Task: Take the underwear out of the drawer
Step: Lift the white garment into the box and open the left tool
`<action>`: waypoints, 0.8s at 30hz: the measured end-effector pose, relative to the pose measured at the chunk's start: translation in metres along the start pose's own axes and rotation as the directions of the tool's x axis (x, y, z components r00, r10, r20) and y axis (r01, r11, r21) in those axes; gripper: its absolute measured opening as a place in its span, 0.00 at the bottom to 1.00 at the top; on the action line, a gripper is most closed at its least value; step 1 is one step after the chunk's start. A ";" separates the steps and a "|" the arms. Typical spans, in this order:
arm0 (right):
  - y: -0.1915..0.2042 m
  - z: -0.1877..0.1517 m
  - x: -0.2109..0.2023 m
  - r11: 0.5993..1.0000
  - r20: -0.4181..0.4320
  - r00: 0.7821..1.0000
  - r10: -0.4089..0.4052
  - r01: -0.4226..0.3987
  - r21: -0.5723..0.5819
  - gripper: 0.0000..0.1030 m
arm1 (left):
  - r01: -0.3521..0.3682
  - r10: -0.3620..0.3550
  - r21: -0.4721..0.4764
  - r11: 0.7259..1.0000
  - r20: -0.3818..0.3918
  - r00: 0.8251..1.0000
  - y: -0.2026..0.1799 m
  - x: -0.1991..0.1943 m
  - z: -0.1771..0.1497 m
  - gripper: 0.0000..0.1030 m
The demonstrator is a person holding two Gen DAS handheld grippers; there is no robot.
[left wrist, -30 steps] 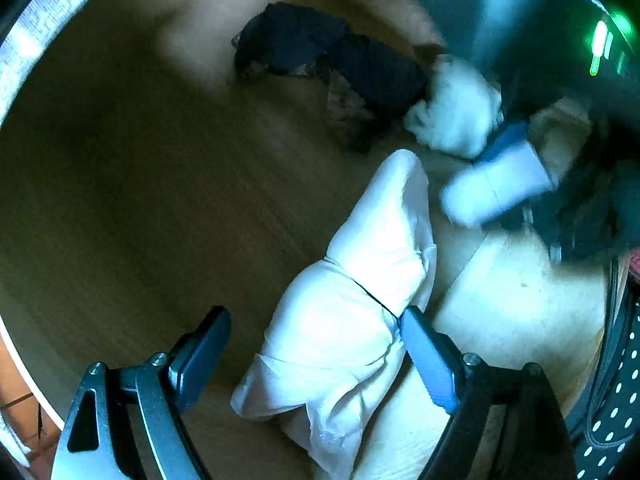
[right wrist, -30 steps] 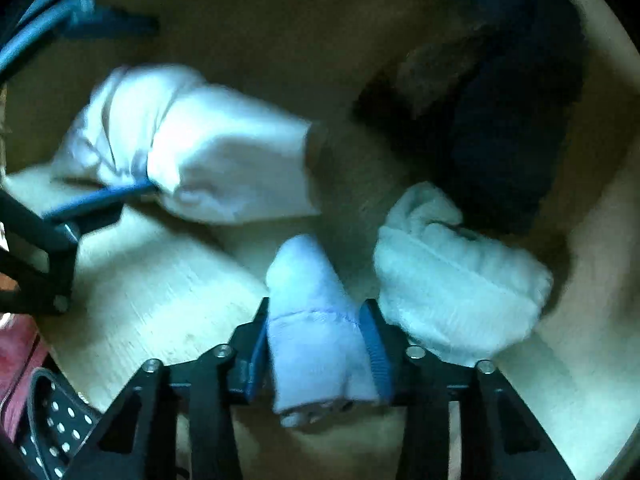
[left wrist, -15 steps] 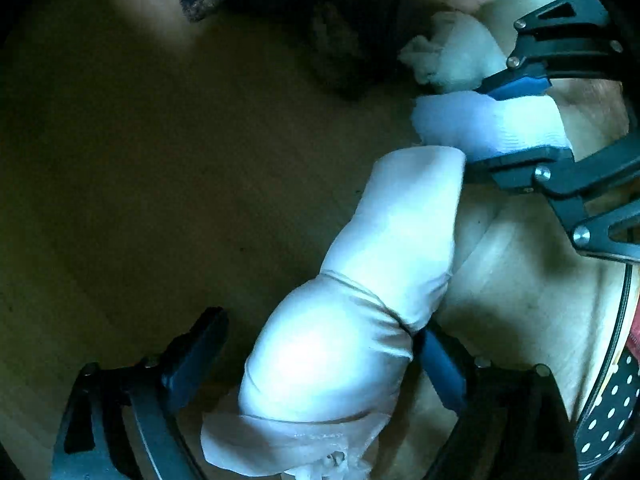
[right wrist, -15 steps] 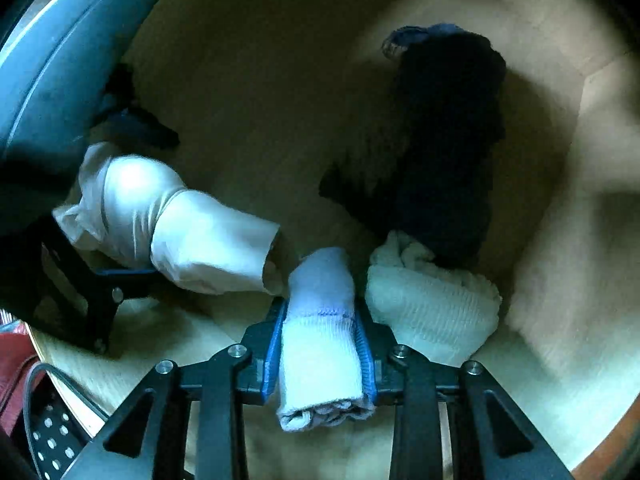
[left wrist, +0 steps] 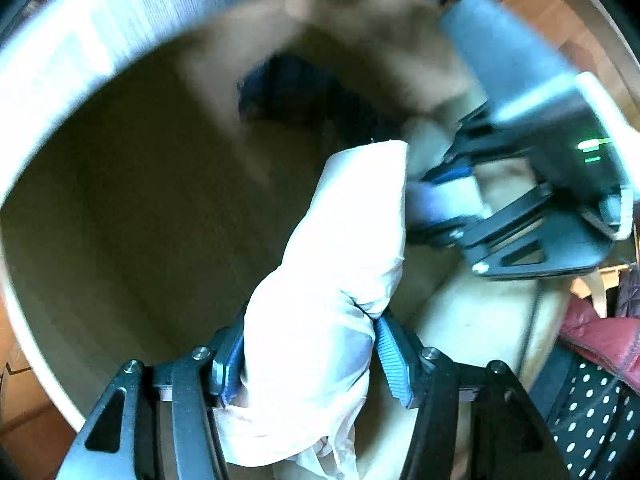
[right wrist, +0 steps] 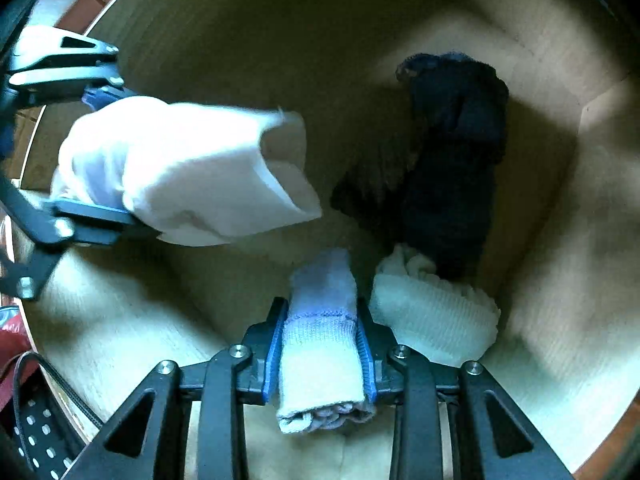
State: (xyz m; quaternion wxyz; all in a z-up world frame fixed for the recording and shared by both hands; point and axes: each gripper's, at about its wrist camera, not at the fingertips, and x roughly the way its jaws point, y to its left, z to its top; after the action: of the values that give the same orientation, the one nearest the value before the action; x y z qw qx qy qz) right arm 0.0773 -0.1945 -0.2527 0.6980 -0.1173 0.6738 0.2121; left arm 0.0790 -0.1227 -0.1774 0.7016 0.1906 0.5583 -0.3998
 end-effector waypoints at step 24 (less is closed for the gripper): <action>-0.031 -0.024 -0.054 0.993 0.154 0.982 0.111 -0.115 0.022 0.31 | 0.160 -0.056 -0.155 0.975 0.524 0.850 0.031 -0.158 -0.026 0.54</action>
State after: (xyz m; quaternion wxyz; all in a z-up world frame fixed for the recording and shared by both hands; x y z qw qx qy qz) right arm 0.0705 -0.2401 -0.2047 0.7361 -0.0517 0.6272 0.2494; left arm 0.0776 -0.0306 -0.0425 0.8168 -0.0244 0.3955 -0.4193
